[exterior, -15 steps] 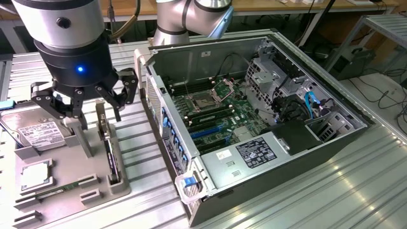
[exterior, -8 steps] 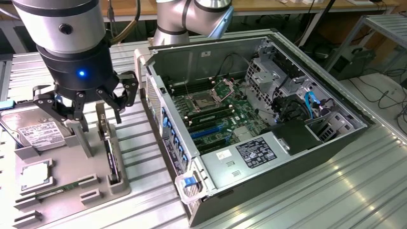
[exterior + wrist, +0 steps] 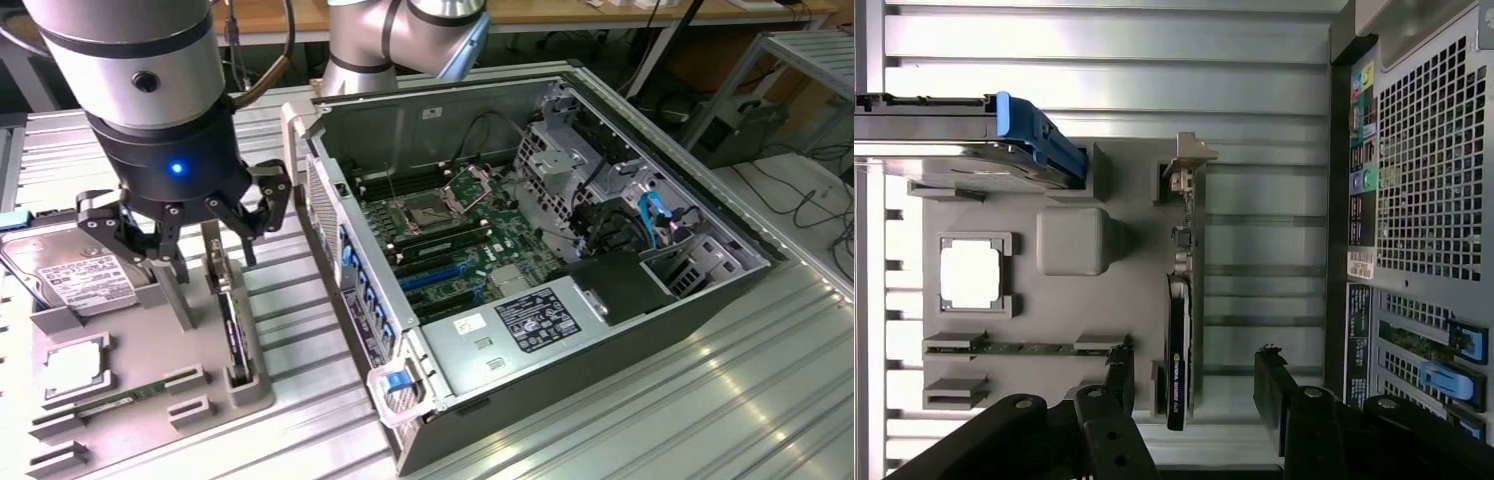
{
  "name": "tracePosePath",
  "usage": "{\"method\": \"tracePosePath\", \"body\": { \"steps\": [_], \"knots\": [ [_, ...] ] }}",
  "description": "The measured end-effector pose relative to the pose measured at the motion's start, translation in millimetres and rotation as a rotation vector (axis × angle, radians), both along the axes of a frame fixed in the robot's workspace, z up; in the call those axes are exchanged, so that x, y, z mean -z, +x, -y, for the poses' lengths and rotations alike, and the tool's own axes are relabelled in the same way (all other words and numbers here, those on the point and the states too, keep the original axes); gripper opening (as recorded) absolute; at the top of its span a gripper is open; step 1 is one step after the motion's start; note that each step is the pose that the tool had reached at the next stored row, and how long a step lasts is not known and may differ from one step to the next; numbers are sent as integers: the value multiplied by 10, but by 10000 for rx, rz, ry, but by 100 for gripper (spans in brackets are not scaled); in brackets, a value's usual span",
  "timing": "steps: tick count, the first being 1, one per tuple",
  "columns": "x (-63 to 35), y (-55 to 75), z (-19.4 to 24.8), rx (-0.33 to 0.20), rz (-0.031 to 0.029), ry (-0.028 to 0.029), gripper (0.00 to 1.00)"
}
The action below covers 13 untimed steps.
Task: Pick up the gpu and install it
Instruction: 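Pick up the gpu and move the gpu toward the slot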
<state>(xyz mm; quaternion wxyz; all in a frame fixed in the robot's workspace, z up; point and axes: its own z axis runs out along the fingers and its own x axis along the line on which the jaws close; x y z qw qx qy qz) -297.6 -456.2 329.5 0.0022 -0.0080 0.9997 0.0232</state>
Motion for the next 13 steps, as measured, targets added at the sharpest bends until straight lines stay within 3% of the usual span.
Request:
{"method": "tracePosePath", "body": {
  "steps": [13],
  "knots": [
    [143, 0, 0, 0, 1, 1, 60]
  ]
}}
